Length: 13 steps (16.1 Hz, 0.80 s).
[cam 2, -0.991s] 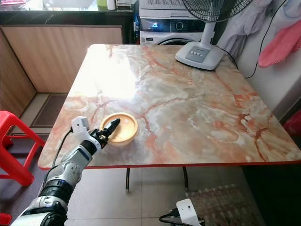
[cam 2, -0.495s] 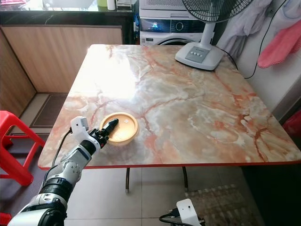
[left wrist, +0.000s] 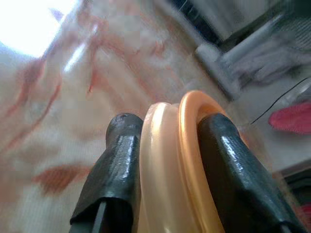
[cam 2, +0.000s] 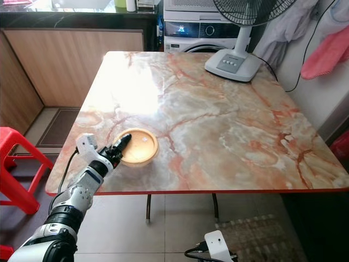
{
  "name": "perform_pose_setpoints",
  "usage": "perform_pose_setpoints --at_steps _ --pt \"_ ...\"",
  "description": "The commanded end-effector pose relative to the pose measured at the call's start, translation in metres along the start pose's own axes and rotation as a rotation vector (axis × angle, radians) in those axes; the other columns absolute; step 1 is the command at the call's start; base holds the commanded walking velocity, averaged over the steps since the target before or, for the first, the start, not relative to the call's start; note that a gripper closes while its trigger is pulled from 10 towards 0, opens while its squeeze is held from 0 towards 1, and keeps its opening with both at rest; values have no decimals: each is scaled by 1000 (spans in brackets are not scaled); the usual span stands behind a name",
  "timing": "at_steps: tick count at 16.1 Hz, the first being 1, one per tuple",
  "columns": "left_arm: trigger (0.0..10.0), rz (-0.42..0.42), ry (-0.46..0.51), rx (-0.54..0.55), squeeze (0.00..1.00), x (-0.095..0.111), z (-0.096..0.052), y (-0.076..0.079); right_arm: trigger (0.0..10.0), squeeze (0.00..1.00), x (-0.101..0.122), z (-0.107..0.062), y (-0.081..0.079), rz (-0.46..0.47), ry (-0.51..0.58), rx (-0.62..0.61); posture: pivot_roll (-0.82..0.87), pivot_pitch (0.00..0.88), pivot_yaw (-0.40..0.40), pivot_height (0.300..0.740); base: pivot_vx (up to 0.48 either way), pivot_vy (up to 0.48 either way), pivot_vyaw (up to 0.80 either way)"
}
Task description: Restocking fridge
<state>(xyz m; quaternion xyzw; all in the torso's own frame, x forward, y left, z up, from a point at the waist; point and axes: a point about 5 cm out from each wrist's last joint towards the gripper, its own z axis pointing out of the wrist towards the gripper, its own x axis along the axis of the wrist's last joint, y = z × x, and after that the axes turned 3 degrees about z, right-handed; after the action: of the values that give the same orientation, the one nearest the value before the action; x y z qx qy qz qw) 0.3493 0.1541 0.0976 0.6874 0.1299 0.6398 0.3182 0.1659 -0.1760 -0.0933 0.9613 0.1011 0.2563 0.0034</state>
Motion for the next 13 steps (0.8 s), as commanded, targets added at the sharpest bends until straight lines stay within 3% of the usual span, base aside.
perform_pose_setpoints --at_steps 1,6,7,8,9,11,12,13 --pt "0 -4 70 -50 0 13 2 8 10000 0 0 0 2 4 0 -8 73 0 -59 740 0 0 0" --pt "0 -49 222 -85 0 38 -13 18 10000 0 -3 -1 3 2 -5 -11 71 0 -59 740 0 0 0" --pt "0 -24 232 -60 0 40 -17 18 10000 0 -4 -1 3 4 -6 -12 68 0 -56 740 0 0 0" --pt "3137 15 236 -30 0 41 -23 17 10000 0 -4 -1 3 6 -6 -14 63 0 -52 740 0 0 0" --pt "10000 63 254 17 0 44 -33 15 10000 0 -4 -1 4 14 -1 -19 61 0 -53 740 0 0 0" --pt "10000 102 304 81 0 52 -46 13 10000 0 -4 -1 5 16 0 -25 65 0 -51 740 0 0 0" --pt "10000 160 337 132 0 59 -55 11 10000 0 -6 -2 6 25 -1 -27 70 0 -51 740 0 0 0" --pt "10000 296 337 219 0 69 -63 2 10000 0 -7 -2 6 33 -2 -34 78 0 -50 740 0 0 0"
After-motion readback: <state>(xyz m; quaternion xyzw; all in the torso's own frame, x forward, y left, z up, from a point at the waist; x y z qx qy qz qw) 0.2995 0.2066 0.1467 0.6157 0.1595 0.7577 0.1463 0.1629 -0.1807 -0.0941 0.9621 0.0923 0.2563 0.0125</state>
